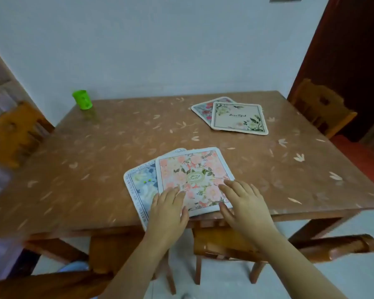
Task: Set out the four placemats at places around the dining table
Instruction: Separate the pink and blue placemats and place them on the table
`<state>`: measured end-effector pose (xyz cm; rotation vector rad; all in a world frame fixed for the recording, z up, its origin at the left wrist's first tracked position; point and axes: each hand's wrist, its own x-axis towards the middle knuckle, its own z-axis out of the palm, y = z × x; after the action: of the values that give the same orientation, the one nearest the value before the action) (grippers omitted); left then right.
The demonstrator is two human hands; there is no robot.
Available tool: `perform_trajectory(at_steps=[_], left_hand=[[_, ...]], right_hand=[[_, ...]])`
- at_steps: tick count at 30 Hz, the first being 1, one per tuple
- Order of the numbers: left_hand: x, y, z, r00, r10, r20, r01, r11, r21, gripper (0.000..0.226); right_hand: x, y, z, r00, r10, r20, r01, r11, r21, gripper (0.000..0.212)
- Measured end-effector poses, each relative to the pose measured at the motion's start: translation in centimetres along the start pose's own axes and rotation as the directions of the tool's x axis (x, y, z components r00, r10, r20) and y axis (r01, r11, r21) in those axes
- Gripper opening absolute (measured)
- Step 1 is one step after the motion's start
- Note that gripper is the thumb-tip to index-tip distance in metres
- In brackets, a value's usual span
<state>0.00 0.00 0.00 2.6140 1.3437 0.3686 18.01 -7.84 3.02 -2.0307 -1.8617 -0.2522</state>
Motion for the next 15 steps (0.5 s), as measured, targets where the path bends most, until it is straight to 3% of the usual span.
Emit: perform_trajectory(at_steps=[9,15], left_hand=[[7.2,-4.0,5.9,0.992,0.103,0.072,-0.101,0.995,-0.022,0.042],[7.8,-5.0,9.1,0.972,0.151,0.18,-0.147,0.988,-0.038,0.043]], right_hand=[[5.4,2.4,7.3,0.991,-0.074,0.112,0.074,0.997,0.003,0.038],[5.5,4.0,11.3,0.97,-0.087,0.228,0.066,0.993,0.1,0.038]])
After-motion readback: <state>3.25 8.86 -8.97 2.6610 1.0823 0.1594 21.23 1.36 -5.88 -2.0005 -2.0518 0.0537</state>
